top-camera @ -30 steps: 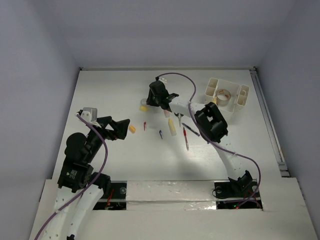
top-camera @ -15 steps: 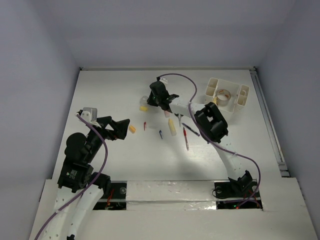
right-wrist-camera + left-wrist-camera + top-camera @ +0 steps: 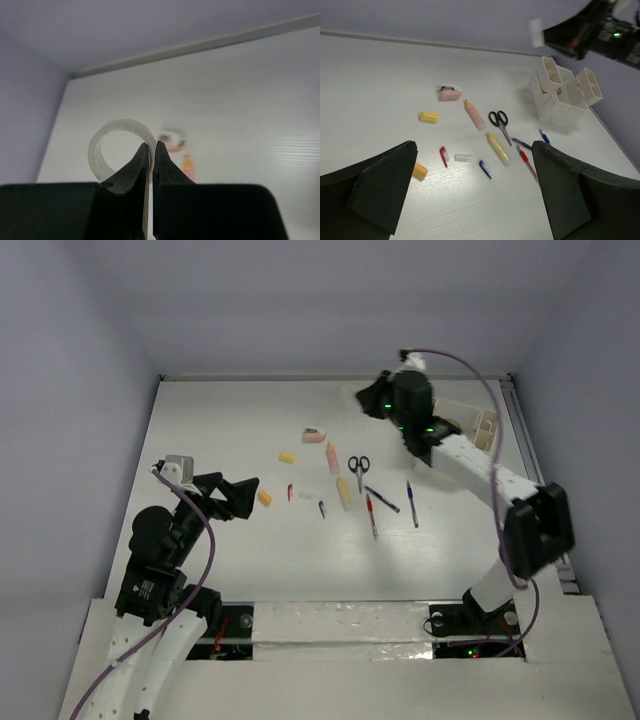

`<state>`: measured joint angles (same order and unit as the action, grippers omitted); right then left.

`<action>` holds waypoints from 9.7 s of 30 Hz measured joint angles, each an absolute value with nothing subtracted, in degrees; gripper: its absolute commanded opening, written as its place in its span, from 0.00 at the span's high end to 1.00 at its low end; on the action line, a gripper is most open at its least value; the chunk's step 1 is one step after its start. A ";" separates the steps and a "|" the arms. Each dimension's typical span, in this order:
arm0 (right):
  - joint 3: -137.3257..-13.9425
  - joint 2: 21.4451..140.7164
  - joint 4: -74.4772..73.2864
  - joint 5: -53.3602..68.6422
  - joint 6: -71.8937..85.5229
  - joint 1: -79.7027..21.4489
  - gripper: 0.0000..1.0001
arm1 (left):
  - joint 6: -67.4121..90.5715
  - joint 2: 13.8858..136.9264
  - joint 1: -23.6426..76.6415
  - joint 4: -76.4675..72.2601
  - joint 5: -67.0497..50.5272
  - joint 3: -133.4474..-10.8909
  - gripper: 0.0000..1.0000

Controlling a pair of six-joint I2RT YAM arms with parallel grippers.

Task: Sort the stationery into containers
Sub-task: Place the stationery in the storage box, then pick up the pen from the center of the board, then close the pen cap on the pen.

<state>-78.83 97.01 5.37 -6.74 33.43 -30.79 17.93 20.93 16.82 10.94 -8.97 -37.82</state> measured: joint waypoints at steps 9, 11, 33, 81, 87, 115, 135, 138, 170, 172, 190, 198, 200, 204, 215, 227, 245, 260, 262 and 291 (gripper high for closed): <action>-66.02 78.81 -6.22 -18.44 21.54 -13.47 1.00 | 17.93 20.99 16.82 10.94 -8.99 -37.82 0.01; -64.97 79.07 -8.27 -19.20 19.99 -12.27 1.00 | 17.93 21.17 16.82 10.94 -8.99 -37.82 0.01; -62.76 76.29 -14.06 -17.21 16.67 -8.88 0.52 | 17.93 22.90 16.82 10.96 -8.97 -37.82 0.01; -75.07 113.01 -15.62 -10.46 18.11 -40.69 0.84 | 17.93 26.44 15.88 10.92 -9.87 -37.82 0.01; -75.02 111.66 -16.71 -11.00 18.55 -42.13 0.90 | 18.00 27.79 15.27 9.17 -14.35 -37.34 0.01; -74.28 94.26 11.90 2.83 35.46 -52.42 0.88 | 18.61 36.51 15.27 5.43 -25.52 -35.24 0.31; -76.16 97.49 14.04 3.05 35.68 -55.61 0.82 | 19.20 38.02 14.66 5.39 -24.62 -35.00 1.00; -76.14 96.90 13.47 2.79 34.57 -55.66 0.67 | 19.16 37.74 14.68 5.34 -24.93 -34.98 1.00; -118.52 128.16 -27.57 31.29 -6.33 -36.01 0.52 | 17.50 26.20 14.87 5.80 -27.14 -35.00 1.00; -125.75 133.38 -29.12 29.54 -7.42 -36.42 0.45 | 17.50 24.75 14.57 5.48 -26.74 -35.00 1.00; -142.34 151.41 -34.41 9.41 -15.20 -44.38 0.27 | 17.47 24.93 13.98 5.43 -26.46 -35.00 1.00; -142.34 151.70 -34.24 5.28 -15.55 -44.12 0.37 | 17.47 24.95 13.65 5.43 -26.48 -35.00 1.00; -142.30 151.74 -34.20 5.04 -15.49 -44.14 0.40 | 17.47 24.95 13.65 5.43 -26.50 -35.00 1.00; -140.70 151.74 -33.56 4.84 -15.46 -44.12 0.41 | 17.47 24.95 13.65 5.43 -26.48 -35.00 1.00; -139.33 151.85 -32.49 4.64 -15.07 -44.12 0.85 | 17.47 24.95 13.65 5.43 -26.50 -35.00 1.00; -121.99 141.91 -18.37 3.33 -3.27 -42.89 1.00 | 17.50 26.28 13.02 5.39 -26.74 -35.00 1.00; -87.26 95.22 17.45 -0.38 30.57 -44.75 1.00 | 17.52 34.85 13.02 5.45 -27.11 -35.00 1.00; -84.18 99.83 20.27 -7.62 36.53 -53.49 1.00 | 17.52 34.48 13.02 5.45 -26.26 -35.00 1.00; -84.18 100.60 20.34 -8.16 36.69 -54.08 1.00 | 17.52 34.30 13.02 5.45 -26.24 -35.00 1.00; -82.24 102.15 22.63 -12.84 33.82 -57.89 1.00 | 17.52 34.85 13.02 6.02 -24.56 -35.00 1.00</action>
<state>-82.24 102.15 22.63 -12.84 33.82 -57.89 17.52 34.85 13.02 6.02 -24.56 -35.00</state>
